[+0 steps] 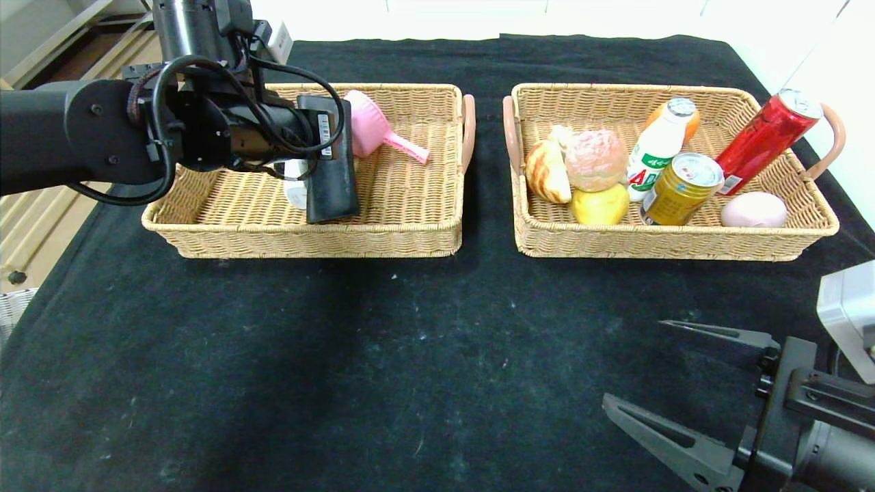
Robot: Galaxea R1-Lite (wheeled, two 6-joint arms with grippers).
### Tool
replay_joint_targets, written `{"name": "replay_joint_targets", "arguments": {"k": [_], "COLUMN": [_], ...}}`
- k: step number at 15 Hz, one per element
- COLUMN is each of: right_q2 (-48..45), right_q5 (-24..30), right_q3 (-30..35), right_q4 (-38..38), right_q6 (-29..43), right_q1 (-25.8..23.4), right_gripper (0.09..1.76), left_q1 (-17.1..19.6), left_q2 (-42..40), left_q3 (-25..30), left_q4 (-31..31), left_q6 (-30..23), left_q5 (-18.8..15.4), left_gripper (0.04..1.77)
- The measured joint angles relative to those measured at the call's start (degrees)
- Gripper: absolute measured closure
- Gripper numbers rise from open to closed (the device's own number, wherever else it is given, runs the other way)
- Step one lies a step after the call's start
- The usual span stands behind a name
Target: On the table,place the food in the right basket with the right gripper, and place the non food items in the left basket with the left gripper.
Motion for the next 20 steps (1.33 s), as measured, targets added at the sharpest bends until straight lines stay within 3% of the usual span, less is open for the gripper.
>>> {"name": "replay_joint_targets", "arguments": {"k": [4,9,12,20], "right_q2": [-0.1,-0.7,-1.1,-4.8], "right_q5": [0.0,0.1,0.1,-0.1], "right_q3": [0.0,-0.1,-0.3,-0.3], "right_q4": [0.0,0.0,0.0,2.5], "right_q6": [0.0,0.0,0.0,-0.4], "right_q1": [-0.1,0.3,0.3,-0.9], "right_gripper": [0.14,0.14,0.14,0.14], "left_q1": [-0.8,-2.0,-2.6,-3.0], "left_q2": [-0.9,-5.1,-11.4,-38.1], "left_q3": [1.1,5.7,13.2,41.3], "left_q4": [0.0,0.4,0.1,0.3], "left_q6": [0.0,0.4,0.5,0.8], "left_q5": [0.0,0.2,0.3,0.2], "left_gripper": [0.50,0.31,0.25,0.15]}}
